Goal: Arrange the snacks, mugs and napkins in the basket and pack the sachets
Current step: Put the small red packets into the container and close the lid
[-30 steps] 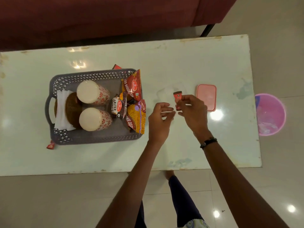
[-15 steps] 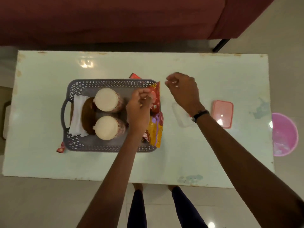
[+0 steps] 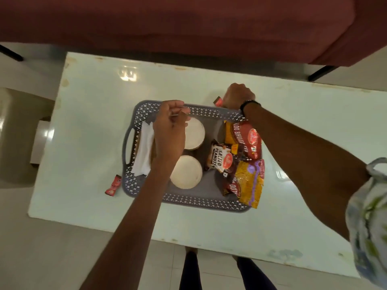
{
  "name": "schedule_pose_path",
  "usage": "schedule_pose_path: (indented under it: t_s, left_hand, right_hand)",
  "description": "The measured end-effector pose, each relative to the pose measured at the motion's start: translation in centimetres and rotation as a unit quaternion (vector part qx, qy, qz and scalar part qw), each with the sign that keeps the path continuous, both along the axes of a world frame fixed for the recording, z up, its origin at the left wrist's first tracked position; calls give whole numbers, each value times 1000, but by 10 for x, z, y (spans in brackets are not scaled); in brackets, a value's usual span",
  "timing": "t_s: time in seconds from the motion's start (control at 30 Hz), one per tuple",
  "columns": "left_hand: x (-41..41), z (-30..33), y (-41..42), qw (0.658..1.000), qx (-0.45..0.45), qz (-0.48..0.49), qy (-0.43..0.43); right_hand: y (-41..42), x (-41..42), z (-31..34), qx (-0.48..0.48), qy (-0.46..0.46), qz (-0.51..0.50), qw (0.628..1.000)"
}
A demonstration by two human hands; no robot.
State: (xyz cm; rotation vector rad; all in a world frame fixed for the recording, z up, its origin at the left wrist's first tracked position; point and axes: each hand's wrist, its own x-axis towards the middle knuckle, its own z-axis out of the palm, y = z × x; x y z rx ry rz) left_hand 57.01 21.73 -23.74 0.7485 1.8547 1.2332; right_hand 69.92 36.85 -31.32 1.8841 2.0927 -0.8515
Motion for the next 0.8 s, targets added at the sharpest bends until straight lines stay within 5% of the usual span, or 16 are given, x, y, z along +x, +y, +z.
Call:
schedule_pose_path:
  t_s: [0.13,0.3,0.43,0.63,0.73,0.8]
  left_hand:
    - [-27,-1,-11,1000,5,2,11]
    - [-84,-8,-48,996,3,69,61]
    - [-133,-32,-105,982,-45,126,131]
    - [-162,-78,-174,963,-192,1,191]
    - [-162,-95,-186,935,-209,-99,269]
    - [-161,-97,-186,941,-212,-83,249]
  right_hand:
    - [0,-13,9,-1,41,-13,999]
    - [-37,-67,52,122,198,-16,972]
    - [-96,-117,76,94,316,30,943]
    - [-168,-157,71,-9,362,26,932]
    - [-191,-159,62,-16,366,9,930]
    - [-203,-156,59,-24,367,8,930]
